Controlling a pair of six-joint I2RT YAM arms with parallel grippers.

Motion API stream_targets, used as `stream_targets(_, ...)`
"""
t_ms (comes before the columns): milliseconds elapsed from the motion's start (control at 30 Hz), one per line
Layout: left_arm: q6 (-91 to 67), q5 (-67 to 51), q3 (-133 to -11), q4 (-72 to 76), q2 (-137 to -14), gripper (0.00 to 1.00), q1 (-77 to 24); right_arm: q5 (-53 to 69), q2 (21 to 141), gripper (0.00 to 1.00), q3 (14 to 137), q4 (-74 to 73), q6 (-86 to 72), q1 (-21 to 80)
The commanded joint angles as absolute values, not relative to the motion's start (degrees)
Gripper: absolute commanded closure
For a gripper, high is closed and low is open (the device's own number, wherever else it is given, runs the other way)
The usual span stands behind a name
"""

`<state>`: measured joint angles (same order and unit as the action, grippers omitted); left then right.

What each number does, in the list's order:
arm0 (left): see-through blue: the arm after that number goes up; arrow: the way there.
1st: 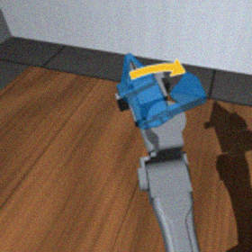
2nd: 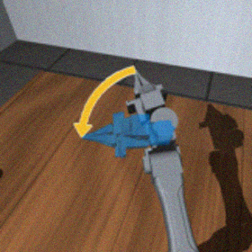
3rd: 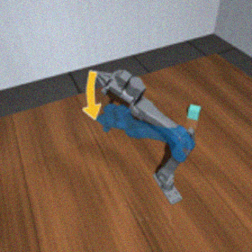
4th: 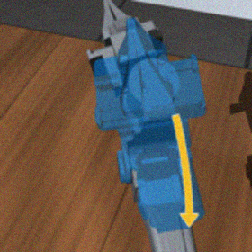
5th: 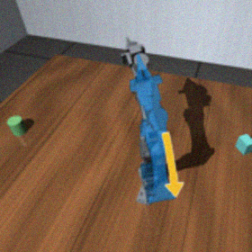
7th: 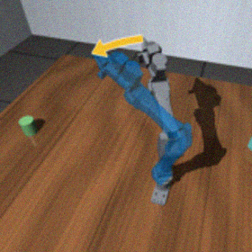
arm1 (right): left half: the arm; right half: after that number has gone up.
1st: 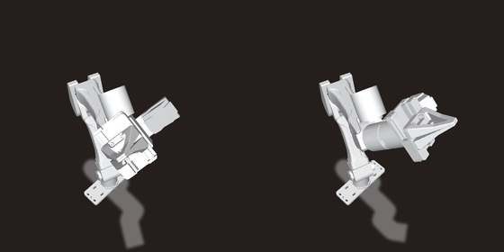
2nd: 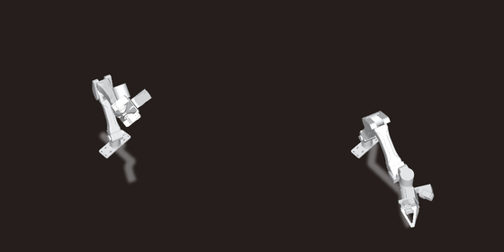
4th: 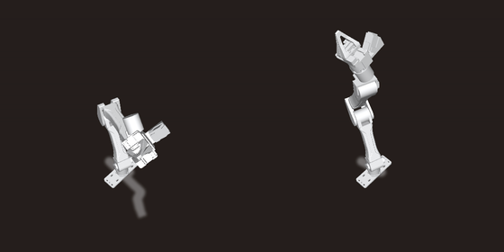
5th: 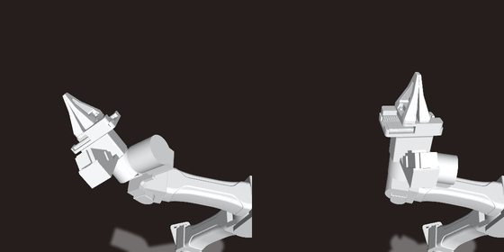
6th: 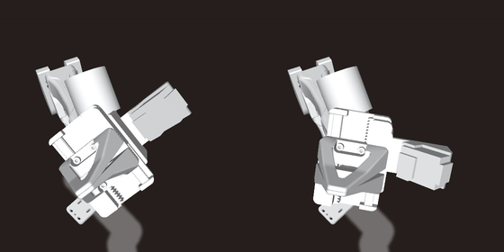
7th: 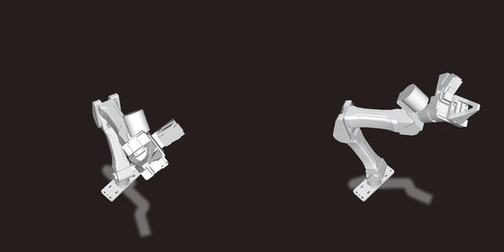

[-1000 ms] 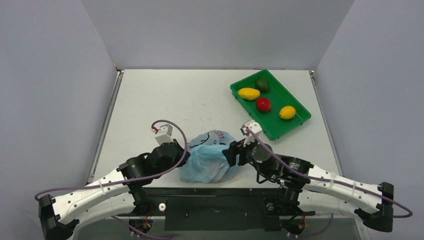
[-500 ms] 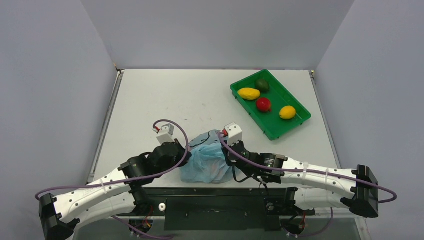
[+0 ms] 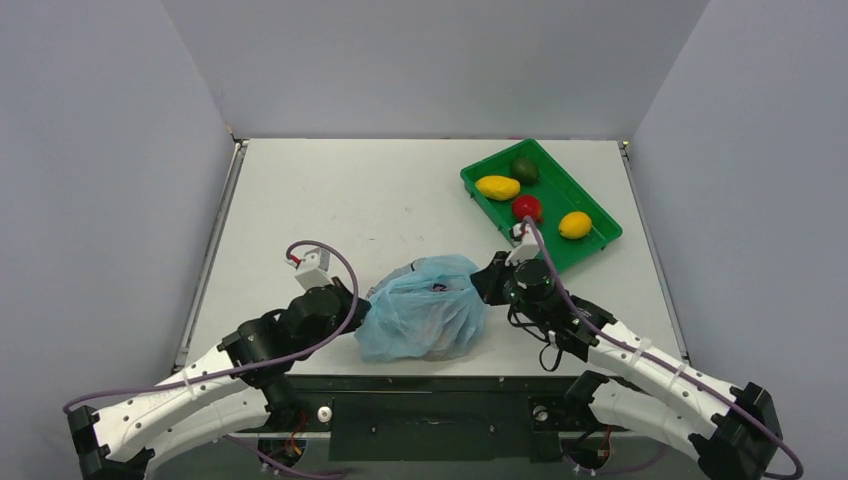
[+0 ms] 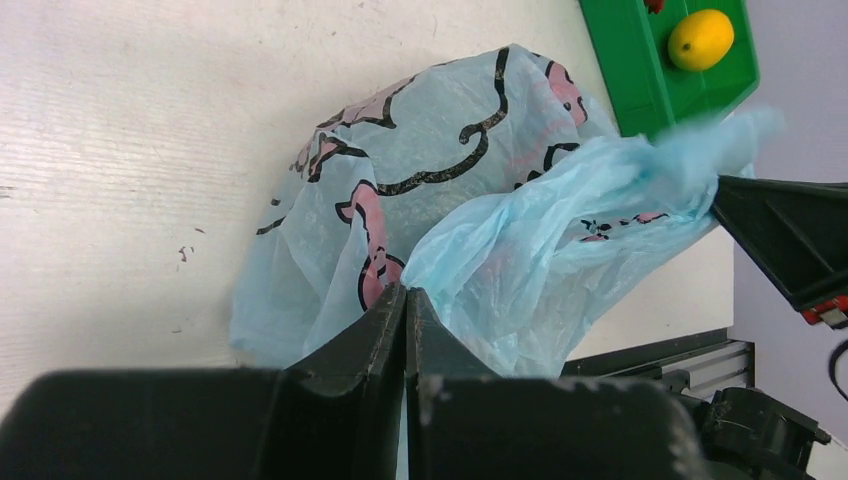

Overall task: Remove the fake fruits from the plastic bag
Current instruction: Untie the plastic bag at the center of the board.

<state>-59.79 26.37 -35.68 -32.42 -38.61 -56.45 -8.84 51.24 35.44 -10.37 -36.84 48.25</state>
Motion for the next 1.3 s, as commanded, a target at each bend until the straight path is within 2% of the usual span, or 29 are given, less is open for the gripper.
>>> stream_targets(0, -60.1, 29.5, -35.3, -36.5, -35.8, 1.00, -55.6, 14.2, 50.7, 1.00, 29.6, 3.9, -47.4, 38.2)
stream_targets(133, -60.8, 29.0, -33.9, -35.7, -32.3, 1.00, -55.5, 24.4, 52.9, 1.00, 21.9, 21.4, -57.8, 33.1)
stream_targets(300, -58.6, 23.6, -33.8, -34.4, -29.4, 1.00, -55.5, 27.9, 57.2, 1.00, 22.4, 22.7, -58.1, 32.4)
stream_targets(433, -56.9, 22.1, -37.8, -36.7, -27.9, 0.83, -55.5, 25.9, 55.7, 1.00, 23.2, 17.1, -54.0, 32.4)
stream_targets(500, -55.0, 22.0, -40.9, -36.8, -27.8, 0.69, -55.5, 24.6, 54.3, 1.00, 23.3, 14.9, -52.7, 32.5)
stream_targets(600, -50.8, 20.5, -46.8, -35.4, -30.3, 0.40, -55.5, 23.7, 52.8, 1.00, 23.7, 12.0, -51.4, 32.5)
stream_targets(633, -48.2, 20.2, -48.2, -35.1, -32.9, 0.35, -55.5, 23.6, 52.3, 1.00, 23.8, 11.5, -50.8, 32.5)
stream_targets(667, -46.7, 19.5, -51.2, -35.0, -36.6, 0.26, -55.5, 23.6, 52.2, 1.00, 24.3, 10.4, -50.6, 32.5)
stream_targets(767, -38.6, 18.1, -58.6, -36.3, -45.7, 0.14, -55.4, 23.6, 51.6, 1.00, 25.4, 8.1, -49.5, 32.6)
stream_targets(833, -34.3, 17.0, -63.2, -36.5, -52.5, 0.10, -55.1, 23.5, 51.1, 1.00, 25.7, 7.2, -49.1, 32.5)
stream_targets(1000, -30.1, 15.6, -72.8, -38.1, -68.8, 0.11, -51.4, 23.6, 49.7, 1.00, 26.0, 5.7, -48.4, 32.6)
stream_targets(1267, -31.0, 14.9, -76.0, -34.2, -81.0, 0.15, -49.5, 23.9, 47.6, 1.00, 24.6, 4.5, -47.9, 32.5)
